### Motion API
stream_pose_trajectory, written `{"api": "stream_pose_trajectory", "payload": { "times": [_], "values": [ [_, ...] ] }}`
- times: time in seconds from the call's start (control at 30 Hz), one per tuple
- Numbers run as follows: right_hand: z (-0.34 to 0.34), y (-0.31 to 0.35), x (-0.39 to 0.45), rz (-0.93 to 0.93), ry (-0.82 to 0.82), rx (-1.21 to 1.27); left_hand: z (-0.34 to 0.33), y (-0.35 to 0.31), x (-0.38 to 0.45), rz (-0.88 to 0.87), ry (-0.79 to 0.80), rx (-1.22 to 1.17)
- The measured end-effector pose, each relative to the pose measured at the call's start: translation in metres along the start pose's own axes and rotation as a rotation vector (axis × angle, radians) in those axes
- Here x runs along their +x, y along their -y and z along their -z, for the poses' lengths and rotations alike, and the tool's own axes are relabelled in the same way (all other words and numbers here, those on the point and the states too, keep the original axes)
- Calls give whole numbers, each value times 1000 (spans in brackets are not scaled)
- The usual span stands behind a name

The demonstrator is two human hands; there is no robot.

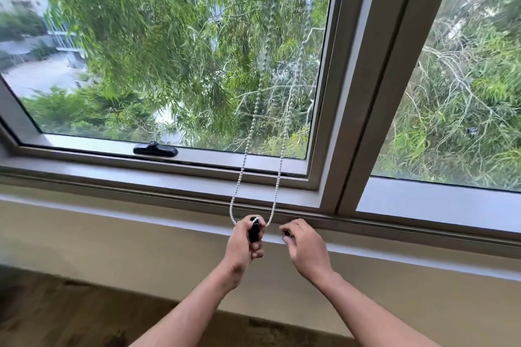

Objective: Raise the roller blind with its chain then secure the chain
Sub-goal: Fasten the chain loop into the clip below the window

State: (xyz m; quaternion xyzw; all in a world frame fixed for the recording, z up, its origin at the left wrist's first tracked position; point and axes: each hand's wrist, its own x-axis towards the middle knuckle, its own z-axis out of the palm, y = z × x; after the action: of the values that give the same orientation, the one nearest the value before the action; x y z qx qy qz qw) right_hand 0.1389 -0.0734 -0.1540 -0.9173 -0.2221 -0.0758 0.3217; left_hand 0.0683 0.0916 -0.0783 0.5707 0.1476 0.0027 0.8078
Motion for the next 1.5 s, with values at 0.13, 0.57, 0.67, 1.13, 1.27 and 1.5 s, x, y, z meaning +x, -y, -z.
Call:
{"api": "stream_pose_trajectory", "payload": {
  "times": [0.13,0.57,0.67,1.13,1.27,1.5],
  "values": [
    [14,24,-12,38,-89,253,0,-1,0,-24,-12,12],
    [54,73,-11,319,-232,389,-15,9,2,-48,14,57],
    [59,69,-6,308,-228,372,-16,6,-3,-63,65,81],
    [73,62,-11,340,-152,331,-19,-1,-12,-89,163,278],
    [71,63,-15,338,-168,332,-19,3,-10,-109,209,286],
    [74,56,-16,286,-173,322,-13,21,-7,-134,268,432]
  ]
}}
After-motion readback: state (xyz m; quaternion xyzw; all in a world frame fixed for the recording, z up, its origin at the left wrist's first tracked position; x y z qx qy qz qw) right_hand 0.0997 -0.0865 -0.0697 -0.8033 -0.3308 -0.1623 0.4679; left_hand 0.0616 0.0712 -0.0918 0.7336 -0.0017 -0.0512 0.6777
